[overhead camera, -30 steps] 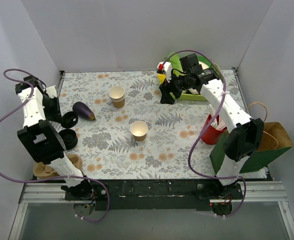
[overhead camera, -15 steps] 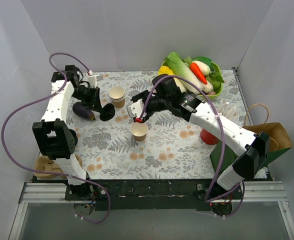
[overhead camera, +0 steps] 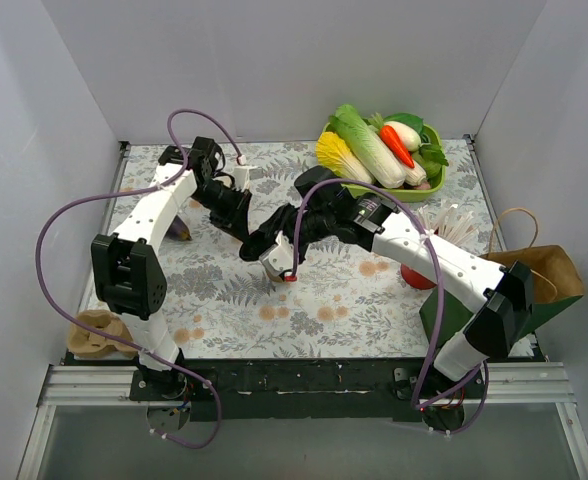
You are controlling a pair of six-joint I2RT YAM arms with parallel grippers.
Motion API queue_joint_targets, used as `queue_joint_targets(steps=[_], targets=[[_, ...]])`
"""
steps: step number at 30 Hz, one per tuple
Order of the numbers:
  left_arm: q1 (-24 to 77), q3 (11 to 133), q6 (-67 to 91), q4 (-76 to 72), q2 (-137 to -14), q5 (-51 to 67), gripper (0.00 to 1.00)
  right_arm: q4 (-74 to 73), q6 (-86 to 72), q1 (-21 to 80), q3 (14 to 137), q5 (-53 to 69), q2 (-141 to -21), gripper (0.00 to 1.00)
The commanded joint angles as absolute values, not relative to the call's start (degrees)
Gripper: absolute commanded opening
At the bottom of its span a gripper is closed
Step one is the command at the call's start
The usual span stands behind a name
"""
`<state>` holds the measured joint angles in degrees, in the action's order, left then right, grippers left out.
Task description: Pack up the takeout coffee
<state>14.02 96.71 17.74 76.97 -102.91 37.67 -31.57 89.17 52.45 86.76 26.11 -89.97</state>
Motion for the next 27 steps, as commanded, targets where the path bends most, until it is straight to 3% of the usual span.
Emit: queue_joint_targets(steps=[1,11,27], targets=[[15.03,95.63,18.63,79.1,-101.25,37.44,0.0,-42.17,98.25,52.73,92.1,29.36,-92.1,0.42],[17.4,95.54,19.42,79.1,-100.99,37.18,0.0,-46.93,102.74,52.73,92.73,26.46,-92.99,0.49],[18.81,93.52,19.77,79.1,-100.54,36.83,0.0,-51.24,104.33,53.26,95.36,23.56,-95.54,0.48]])
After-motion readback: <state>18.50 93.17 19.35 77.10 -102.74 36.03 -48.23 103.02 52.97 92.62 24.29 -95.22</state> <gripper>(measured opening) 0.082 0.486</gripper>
